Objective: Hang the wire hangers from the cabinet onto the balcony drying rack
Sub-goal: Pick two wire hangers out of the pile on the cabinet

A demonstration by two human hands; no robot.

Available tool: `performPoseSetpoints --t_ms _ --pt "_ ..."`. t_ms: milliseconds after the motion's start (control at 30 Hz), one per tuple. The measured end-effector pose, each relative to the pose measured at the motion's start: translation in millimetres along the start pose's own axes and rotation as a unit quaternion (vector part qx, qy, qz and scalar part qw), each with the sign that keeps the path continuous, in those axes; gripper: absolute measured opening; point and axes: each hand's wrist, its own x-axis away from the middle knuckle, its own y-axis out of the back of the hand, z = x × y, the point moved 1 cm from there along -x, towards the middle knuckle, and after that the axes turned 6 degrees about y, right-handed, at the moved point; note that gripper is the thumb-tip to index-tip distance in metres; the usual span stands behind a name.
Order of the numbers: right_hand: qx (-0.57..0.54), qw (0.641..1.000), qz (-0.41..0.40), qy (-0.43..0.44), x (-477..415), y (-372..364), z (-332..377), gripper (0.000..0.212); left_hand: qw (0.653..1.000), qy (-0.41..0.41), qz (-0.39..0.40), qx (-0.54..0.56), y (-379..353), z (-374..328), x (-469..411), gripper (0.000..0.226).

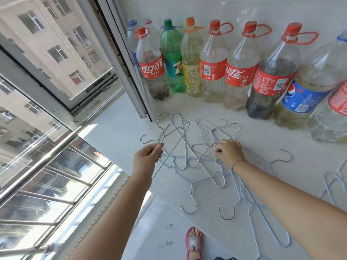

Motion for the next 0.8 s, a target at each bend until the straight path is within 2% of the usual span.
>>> performPoseSetpoints --t_ms 133,267,567,800 --pt "-0.008 1.0 0.008 0.023 7 -1 -2 0.008 1.0 0.013 -0.009 -0.007 4 6 -1 0.014" --pt "-0.077 0.996 0.021 0.024 14 -2 -2 0.011 1.0 0.022 -0.011 -0.015 5 10 2 0.016" --pt "-0.201 0.974 -0.1 0.021 42 34 12 0.005 1.0 0.015 -0.017 -0.003 9 8 18 0.015" --pt "-0.228 0.949 -0.211 0.047 70 73 30 0.005 0.997 0.002 -0.046 0.062 17 -6 57 0.009"
